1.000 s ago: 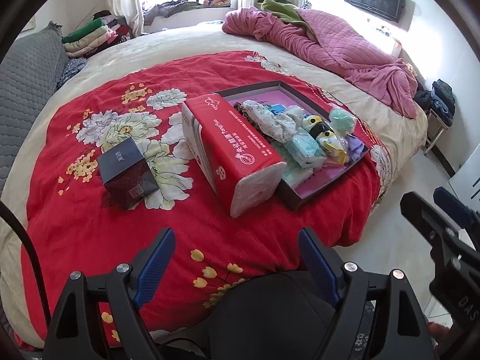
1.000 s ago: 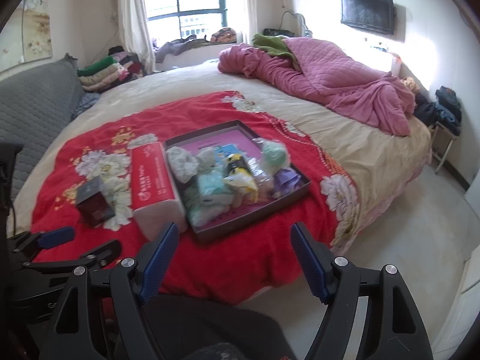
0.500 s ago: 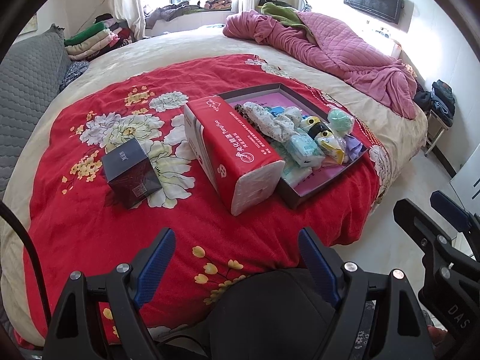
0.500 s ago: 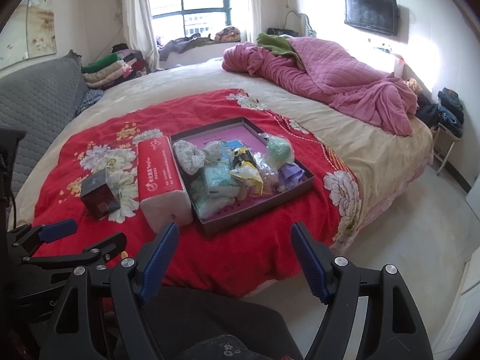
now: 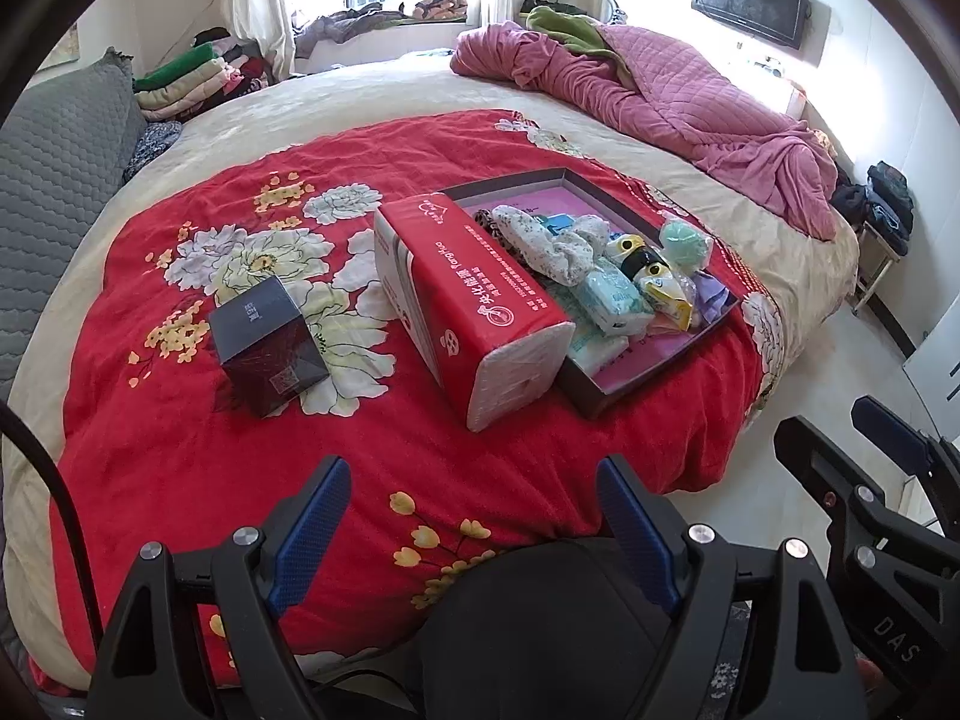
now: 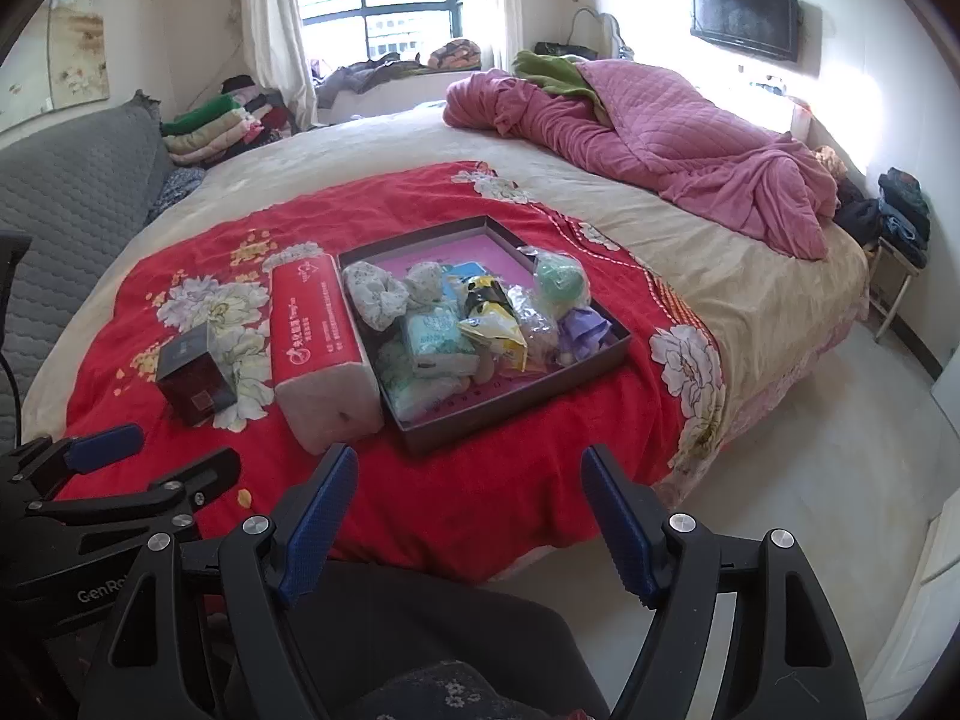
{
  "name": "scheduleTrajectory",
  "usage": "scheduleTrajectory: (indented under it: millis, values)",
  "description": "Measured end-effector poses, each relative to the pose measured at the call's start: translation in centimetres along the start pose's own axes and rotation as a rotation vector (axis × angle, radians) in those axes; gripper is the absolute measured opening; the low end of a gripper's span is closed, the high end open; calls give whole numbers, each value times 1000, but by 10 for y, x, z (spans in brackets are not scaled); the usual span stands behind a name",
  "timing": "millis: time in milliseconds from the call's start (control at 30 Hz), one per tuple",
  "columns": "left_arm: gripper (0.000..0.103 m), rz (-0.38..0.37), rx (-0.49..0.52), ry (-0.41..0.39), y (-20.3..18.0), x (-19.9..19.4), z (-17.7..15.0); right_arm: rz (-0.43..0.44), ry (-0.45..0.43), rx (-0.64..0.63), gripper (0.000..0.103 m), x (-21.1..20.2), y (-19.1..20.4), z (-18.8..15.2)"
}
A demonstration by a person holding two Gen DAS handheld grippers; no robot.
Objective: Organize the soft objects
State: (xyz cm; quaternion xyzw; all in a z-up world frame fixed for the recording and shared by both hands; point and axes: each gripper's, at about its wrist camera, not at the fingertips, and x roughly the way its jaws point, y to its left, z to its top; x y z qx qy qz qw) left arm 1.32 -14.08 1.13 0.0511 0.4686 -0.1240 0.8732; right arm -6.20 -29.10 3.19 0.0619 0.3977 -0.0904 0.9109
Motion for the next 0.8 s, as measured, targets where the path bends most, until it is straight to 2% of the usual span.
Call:
scheduleTrajectory:
  millis: [800]
  values:
    - [83,-2,-5,19,0,4,2,-16,20,-19,78,5,0,-3]
